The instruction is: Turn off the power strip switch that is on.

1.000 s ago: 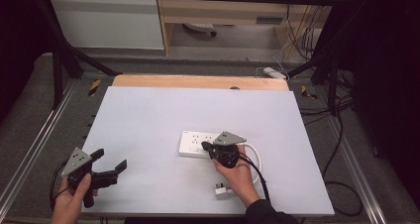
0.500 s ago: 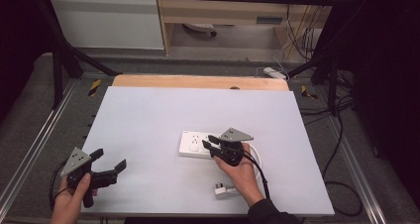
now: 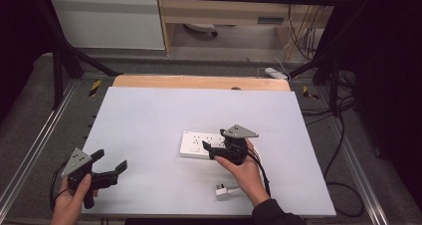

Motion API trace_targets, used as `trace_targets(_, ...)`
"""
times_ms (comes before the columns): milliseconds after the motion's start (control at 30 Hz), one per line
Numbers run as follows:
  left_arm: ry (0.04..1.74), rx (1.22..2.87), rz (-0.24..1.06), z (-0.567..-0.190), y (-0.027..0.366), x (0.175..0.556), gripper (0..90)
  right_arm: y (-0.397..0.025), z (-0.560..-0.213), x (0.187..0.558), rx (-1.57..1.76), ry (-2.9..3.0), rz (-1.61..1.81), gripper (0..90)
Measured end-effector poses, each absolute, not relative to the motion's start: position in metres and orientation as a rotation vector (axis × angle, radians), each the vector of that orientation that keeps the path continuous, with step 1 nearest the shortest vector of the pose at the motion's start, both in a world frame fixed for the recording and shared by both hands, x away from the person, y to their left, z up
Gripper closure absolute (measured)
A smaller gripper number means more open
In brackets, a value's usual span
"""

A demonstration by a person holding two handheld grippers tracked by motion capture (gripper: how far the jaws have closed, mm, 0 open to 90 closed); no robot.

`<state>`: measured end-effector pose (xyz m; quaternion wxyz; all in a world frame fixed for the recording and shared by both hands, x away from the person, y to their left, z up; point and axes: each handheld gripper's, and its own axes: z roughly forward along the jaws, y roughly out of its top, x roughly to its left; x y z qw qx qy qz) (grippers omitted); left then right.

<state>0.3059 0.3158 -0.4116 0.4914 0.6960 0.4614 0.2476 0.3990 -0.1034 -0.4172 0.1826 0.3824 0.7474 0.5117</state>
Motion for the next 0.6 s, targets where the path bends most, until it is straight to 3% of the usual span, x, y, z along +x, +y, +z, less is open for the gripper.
trace_targets(200,1.123,1.688,0.599,-0.412,0.316,0.306,4.7,-0.107,-0.410,0.397,1.072,2.080,1.440,5.1)
trace_targets(600,1.124,1.684,0.604,-0.412,0.317,0.306,4.6,-0.122,-0.395,0.393,1.011,2.027,1.445,4.7)
